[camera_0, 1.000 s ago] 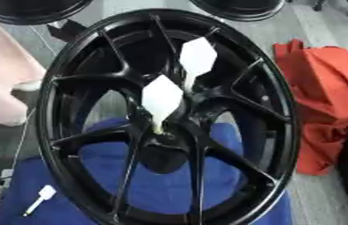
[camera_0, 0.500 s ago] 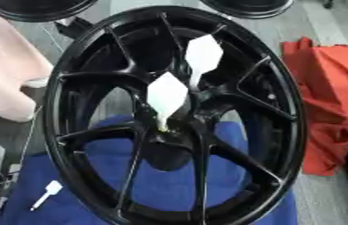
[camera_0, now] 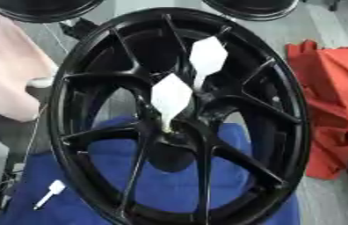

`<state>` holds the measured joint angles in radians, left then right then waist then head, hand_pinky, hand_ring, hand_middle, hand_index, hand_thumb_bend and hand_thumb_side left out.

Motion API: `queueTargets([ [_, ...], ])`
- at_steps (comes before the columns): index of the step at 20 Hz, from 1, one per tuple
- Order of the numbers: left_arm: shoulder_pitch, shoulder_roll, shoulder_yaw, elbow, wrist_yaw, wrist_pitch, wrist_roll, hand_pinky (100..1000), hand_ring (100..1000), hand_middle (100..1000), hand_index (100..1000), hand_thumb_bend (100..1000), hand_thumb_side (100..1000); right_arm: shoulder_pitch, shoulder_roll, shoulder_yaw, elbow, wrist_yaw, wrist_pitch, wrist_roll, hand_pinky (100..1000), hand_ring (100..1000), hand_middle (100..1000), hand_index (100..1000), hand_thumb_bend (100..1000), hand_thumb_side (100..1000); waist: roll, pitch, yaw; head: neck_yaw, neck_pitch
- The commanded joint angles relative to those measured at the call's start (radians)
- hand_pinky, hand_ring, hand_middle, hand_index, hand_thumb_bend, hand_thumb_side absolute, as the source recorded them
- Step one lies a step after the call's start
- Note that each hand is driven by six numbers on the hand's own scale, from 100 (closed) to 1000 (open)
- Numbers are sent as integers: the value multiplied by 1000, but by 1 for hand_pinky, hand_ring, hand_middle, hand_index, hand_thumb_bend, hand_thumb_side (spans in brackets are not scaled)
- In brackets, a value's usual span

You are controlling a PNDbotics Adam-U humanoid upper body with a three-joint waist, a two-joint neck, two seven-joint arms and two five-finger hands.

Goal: Pull the pin out of the wheel hub.

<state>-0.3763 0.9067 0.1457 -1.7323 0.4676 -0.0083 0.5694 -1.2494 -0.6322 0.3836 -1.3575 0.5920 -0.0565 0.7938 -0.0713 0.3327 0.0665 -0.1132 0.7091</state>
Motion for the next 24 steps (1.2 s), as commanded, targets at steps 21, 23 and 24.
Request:
queueTargets([
  [21,-10,12,7,-8,8,0,-3,709,631,571,810,146,743,4,61,66,75,-9,-80,-46,894,862,869,910,158,283,-7,-1,35,-16,-37],
  [23,-9,12,7,-8,8,1,-4,709,631,571,810,145,745,7,61,64,81,-11,-84,-50,893,861,868,908,151,293,-8,1,35,-14,-34],
  [24,-8,11,7,-7,8,1,-3,709,631,571,810,144,746,10,60,63,84,-12,-85,-52,892,861,868,907,147,301,-9,2,35,-12,-34],
])
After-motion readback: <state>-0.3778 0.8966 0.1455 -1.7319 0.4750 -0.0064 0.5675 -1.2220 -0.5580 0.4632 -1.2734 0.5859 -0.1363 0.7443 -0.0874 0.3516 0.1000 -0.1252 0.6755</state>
